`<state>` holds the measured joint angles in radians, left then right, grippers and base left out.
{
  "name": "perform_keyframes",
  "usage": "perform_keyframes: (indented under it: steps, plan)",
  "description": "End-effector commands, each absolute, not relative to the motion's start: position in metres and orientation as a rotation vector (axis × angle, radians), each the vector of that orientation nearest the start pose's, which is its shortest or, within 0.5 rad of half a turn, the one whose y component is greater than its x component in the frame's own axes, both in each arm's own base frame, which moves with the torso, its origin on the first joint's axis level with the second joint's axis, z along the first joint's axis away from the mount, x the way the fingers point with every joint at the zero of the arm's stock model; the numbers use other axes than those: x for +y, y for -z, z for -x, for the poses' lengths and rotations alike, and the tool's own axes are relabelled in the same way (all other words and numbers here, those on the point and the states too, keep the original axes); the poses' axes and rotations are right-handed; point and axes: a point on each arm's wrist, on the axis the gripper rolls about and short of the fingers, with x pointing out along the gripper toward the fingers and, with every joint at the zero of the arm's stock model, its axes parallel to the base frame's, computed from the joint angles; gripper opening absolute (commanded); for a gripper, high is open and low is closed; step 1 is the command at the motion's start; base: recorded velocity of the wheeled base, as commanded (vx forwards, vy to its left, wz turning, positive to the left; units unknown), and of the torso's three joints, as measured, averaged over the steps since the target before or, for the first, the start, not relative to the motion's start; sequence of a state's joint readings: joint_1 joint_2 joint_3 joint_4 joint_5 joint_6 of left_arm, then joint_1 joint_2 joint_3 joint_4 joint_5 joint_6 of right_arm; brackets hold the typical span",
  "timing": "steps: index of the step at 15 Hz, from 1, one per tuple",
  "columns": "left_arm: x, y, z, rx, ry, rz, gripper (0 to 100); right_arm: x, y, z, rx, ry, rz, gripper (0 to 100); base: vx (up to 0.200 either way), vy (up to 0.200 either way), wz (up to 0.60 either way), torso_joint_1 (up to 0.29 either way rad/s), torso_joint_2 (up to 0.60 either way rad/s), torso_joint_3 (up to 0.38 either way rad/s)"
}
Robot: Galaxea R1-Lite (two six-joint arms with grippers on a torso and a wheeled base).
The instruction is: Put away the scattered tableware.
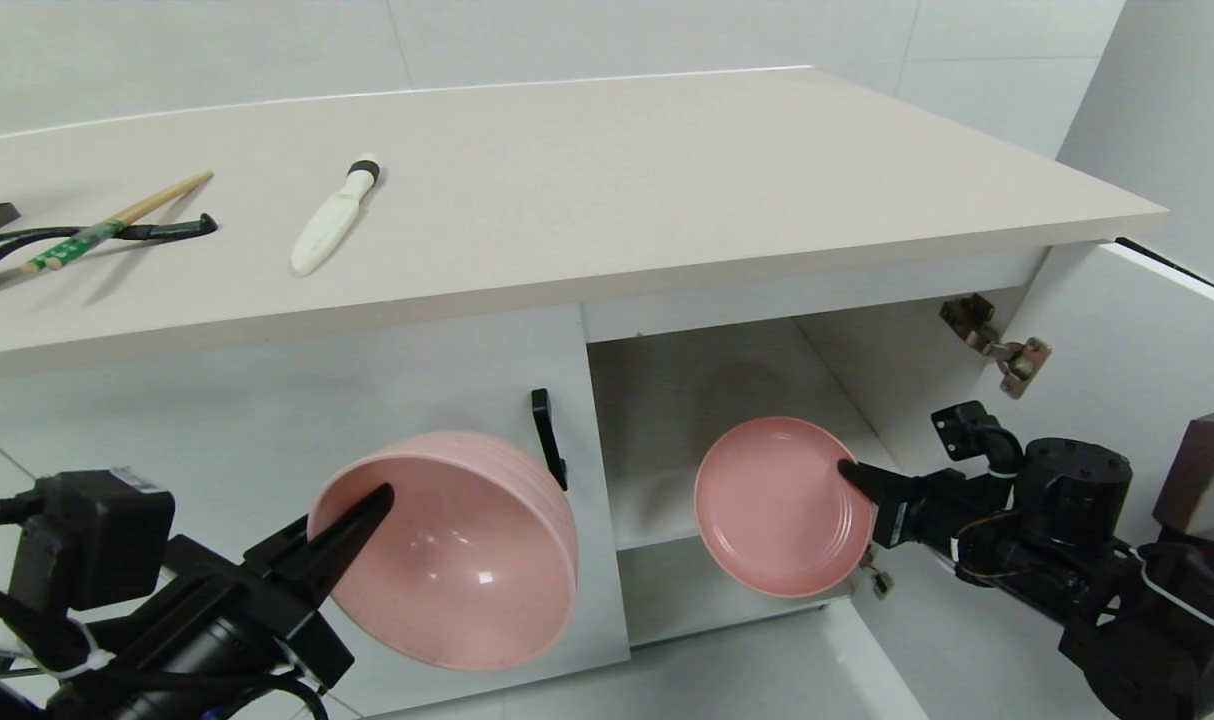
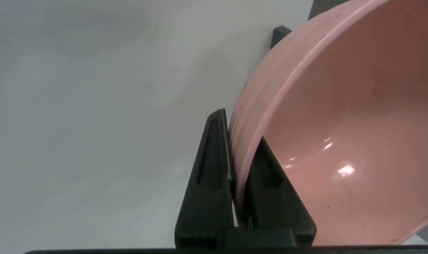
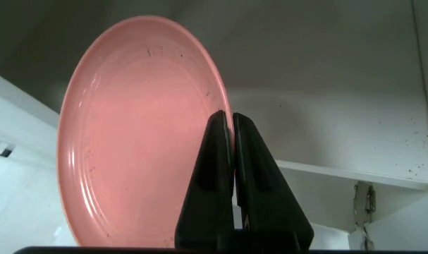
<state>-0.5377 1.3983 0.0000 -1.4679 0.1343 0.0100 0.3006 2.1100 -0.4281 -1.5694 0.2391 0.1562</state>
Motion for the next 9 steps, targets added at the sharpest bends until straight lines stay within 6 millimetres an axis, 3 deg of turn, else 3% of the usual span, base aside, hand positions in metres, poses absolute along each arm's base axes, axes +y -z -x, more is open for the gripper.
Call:
perform_keyframes:
  steps: [1,9]
  plan:
    - [-0.077,-0.143,-0.135,-0.065,0.401,0.011,0,0.1,-0.055,-0.303,0.168,-0.53,-0.148,0,0.0,0.0,0.0,0.0,0.0,0.0]
    - [-0.077,-0.143,-0.135,-0.062,0.4,0.015,0,0.113,-0.038,-0.35,0.112,-0.461,-0.213,0,0.0,0.0,0.0,0.0,0.0,0.0]
